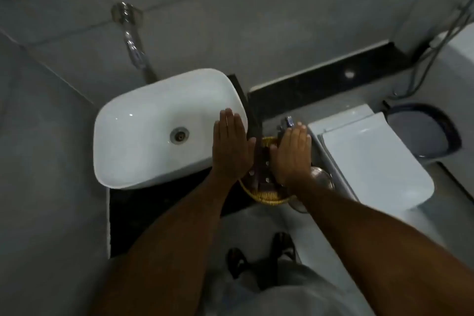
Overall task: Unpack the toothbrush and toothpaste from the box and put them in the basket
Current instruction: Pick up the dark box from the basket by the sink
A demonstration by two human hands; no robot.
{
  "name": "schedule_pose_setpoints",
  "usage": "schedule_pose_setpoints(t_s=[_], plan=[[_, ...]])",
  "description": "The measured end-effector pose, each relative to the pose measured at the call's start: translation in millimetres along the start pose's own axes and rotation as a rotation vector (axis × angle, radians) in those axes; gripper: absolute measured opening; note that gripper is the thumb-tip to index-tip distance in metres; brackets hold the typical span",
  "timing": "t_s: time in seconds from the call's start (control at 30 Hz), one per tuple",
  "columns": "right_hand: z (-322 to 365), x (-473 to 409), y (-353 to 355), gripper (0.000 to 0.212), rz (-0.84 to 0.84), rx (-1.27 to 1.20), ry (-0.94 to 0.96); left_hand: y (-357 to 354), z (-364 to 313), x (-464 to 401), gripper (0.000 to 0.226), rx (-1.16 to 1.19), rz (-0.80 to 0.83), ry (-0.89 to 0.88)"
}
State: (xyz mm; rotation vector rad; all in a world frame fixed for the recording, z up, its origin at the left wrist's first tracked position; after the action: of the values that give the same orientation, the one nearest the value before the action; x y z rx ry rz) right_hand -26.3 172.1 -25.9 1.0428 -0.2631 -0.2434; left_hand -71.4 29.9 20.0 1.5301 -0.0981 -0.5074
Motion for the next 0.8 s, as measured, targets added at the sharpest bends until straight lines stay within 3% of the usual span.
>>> schedule_pose_setpoints(t_s=[0.2,0.33,0.47,0.63,0.8], plan=[[-46,33,-39,0.073,0.063,0.129,-0.246,-40,-21,15,0.073,0.001,0.149,-0.012],[-54,26,-44,0.057,0.112,0.057,-0.359,-40,-16,9,0.073,-0.028,0.157,-0.022],[-51,10,-32,0.045,0.11,0.028,-0.355,-20,-1,-10,0.072,-0.023,0.12,-0.016],[21,-40,48,0.045,-0.121,-0.134,-0.163,62,33,-94,0.07,-0.072,-0.021,-0.063],[151,-86,159,0.045,-0.368,-0.17,0.144,216,78,-197,0.055,-0.048,-0.177,-0.135]])
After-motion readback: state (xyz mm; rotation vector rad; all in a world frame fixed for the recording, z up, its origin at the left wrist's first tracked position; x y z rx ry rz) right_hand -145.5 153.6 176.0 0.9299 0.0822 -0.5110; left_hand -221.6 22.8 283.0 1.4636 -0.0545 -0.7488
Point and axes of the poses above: each hand's wrist, its own x-axis away from the middle knuckle, its own y-axis out of the back of the hand, z = x × y, the point moved 8 cm from there along -x, towards the middle knuckle, and after that the axes turned 9 degrees about -x, right-handed, at the moved point
